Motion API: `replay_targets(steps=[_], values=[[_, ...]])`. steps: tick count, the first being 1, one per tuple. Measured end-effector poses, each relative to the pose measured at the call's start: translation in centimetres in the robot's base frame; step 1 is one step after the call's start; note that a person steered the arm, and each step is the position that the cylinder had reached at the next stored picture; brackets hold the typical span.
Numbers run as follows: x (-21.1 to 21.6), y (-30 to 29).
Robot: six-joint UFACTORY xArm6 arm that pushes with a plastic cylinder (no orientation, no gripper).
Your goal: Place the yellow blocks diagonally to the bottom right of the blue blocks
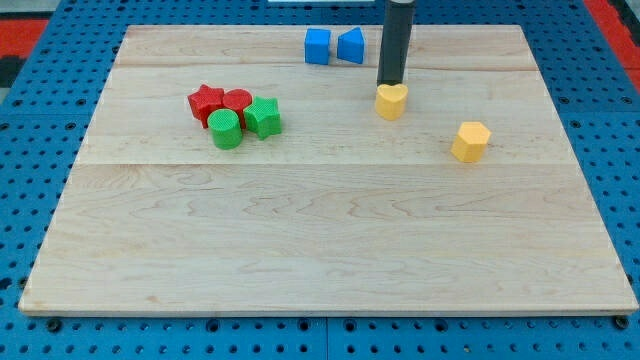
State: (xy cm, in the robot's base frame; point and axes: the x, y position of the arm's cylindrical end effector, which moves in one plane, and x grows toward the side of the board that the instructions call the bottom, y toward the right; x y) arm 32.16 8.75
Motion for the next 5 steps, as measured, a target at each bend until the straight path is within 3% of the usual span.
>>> replay_targets(steps=[1,2,3,4,5], values=[[2.7,-3.6],[3.7,0.9],[3.7,4.5],[3.6,4.5],[1.0,3.9]])
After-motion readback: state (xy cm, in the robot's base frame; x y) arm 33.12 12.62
